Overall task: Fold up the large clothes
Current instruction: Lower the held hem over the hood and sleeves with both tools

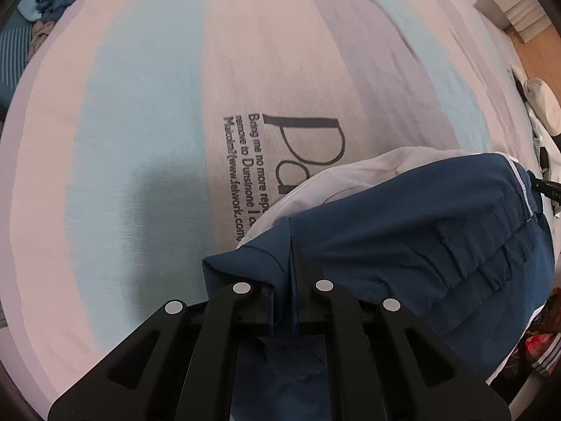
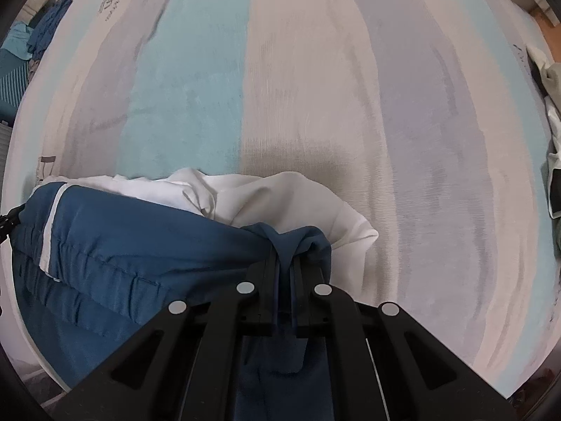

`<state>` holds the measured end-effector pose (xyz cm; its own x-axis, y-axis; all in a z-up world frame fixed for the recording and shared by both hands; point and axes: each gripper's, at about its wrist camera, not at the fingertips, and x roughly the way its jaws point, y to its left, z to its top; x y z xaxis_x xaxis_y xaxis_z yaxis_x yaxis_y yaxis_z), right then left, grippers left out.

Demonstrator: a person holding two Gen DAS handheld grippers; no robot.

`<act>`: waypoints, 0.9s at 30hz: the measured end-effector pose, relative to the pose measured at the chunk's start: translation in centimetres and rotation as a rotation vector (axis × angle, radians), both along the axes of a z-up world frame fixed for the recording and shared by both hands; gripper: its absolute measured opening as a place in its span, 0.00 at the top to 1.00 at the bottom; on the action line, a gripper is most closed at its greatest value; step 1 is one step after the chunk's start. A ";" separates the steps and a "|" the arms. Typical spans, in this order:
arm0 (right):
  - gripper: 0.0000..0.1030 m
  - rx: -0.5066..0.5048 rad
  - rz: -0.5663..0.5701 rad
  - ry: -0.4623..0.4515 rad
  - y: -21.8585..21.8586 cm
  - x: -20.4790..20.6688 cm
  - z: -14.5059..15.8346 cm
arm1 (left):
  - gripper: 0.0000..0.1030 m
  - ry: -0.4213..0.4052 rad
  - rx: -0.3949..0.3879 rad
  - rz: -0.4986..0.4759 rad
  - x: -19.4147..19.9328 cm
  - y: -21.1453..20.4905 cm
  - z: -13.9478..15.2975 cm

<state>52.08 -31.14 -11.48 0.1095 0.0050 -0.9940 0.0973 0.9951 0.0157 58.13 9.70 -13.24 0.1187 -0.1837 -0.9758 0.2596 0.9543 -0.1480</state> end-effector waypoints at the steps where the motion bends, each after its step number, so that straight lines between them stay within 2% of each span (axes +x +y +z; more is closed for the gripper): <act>1: 0.97 0.001 0.001 0.005 0.0 0.1 -0.3 | 0.93 0.000 0.003 -0.002 0.0 0.0 -0.2; 15: 0.97 0.034 0.025 0.066 0.6 0.7 -3.4 | 0.92 0.027 0.015 -0.011 0.2 0.5 -2.3; 18: 0.96 0.025 0.045 0.080 1.1 0.9 -3.8 | 0.92 0.027 0.026 -0.009 0.2 0.4 -2.2; 21: 0.93 0.017 0.045 0.072 1.5 1.2 -3.0 | 0.91 0.027 0.030 0.017 0.1 0.0 -1.5; 23: 0.93 0.001 0.050 0.051 1.6 1.2 -1.9 | 0.86 0.012 0.037 0.018 -0.2 -0.2 -0.6; 24: 0.91 -0.001 0.053 0.044 1.5 1.1 -1.6 | 0.76 0.005 0.043 0.020 -0.3 -0.3 -0.2; 25: 0.89 -0.004 0.053 0.036 1.6 1.0 -1.2 | 0.60 -0.002 0.037 0.026 -0.4 -0.5 0.2; 27: 0.86 -0.004 0.053 0.018 1.5 0.5 -0.3 | 0.44 -0.019 0.028 0.046 -0.8 -0.2 1.0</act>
